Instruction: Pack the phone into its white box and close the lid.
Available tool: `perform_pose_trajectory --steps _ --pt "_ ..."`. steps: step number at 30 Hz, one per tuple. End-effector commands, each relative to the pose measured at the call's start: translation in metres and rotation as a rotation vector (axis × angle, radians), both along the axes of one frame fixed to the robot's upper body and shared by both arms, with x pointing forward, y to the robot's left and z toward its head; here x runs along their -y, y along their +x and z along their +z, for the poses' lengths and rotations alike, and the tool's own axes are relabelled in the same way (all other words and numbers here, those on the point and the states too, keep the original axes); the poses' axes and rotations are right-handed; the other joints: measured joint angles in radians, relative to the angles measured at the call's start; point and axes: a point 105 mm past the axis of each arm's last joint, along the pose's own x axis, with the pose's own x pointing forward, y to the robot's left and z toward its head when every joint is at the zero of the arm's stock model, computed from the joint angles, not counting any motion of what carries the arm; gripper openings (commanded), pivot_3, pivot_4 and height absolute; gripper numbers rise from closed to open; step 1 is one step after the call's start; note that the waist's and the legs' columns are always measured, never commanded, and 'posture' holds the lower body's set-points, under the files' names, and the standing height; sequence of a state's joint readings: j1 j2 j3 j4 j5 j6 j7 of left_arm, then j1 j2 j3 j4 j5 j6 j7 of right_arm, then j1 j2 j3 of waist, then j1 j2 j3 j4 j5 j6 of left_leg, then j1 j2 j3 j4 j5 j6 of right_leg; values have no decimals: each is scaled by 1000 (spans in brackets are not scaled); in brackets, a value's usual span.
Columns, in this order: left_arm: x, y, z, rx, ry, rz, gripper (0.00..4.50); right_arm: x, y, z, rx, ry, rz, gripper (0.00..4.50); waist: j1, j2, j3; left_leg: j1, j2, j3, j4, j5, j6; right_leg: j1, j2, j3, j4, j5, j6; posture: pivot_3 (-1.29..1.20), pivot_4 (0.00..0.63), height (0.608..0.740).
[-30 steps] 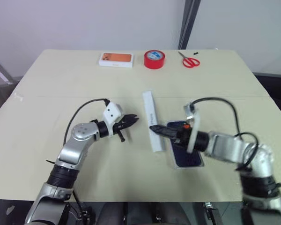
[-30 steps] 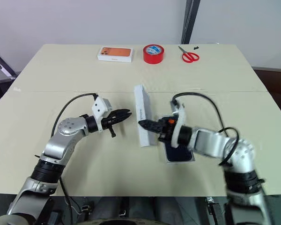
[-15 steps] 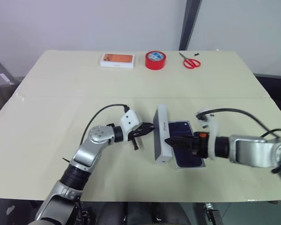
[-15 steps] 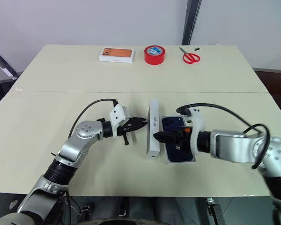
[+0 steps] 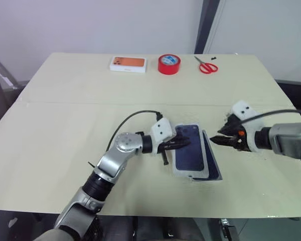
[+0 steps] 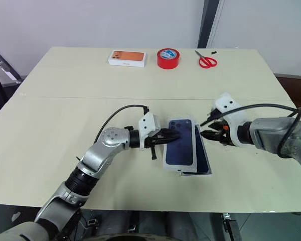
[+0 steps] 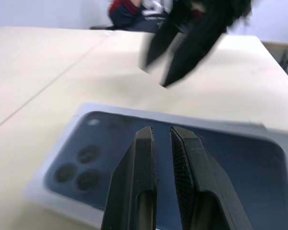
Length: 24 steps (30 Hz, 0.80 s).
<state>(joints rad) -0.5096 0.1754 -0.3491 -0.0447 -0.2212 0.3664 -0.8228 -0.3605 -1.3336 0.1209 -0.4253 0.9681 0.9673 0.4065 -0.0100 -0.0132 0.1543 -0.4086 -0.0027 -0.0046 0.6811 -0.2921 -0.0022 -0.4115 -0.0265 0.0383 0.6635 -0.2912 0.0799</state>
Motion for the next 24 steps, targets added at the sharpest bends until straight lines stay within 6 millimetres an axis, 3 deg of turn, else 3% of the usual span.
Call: perform_pose_trajectory --steps 1,6,10,14,24 --pt "-18 9 30 -21 -96 76 603 -10 -1 11 130 -102 166 48 -5 0 0 0 0 0 0 0 0 0 0 0 1 0 0 0 150 733" --pt "-52 15 4 -64 115 172 603 -11 -2 -1 153 -198 250 48 -3 1 0 1 0 0 0 0 0 0 1 0 2 0 0 0 150 733" --pt "-61 12 -27 -106 300 158 603 -20 -8 -10 137 -216 321 48 4 1 0 1 0 0 0 0 0 0 0 0 1 0 0 0 150 733" --pt "-47 8 -35 -112 335 96 603 -25 -8 -15 133 -221 340 48 14 1 0 0 -1 0 0 0 0 0 -1 0 0 0 1 0 150 733" --pt "-5 -8 -22 -97 276 -91 603 -20 -12 -17 112 -239 364 48 21 1 0 0 -1 0 1 0 0 0 -1 1 0 0 1 0 150 733"
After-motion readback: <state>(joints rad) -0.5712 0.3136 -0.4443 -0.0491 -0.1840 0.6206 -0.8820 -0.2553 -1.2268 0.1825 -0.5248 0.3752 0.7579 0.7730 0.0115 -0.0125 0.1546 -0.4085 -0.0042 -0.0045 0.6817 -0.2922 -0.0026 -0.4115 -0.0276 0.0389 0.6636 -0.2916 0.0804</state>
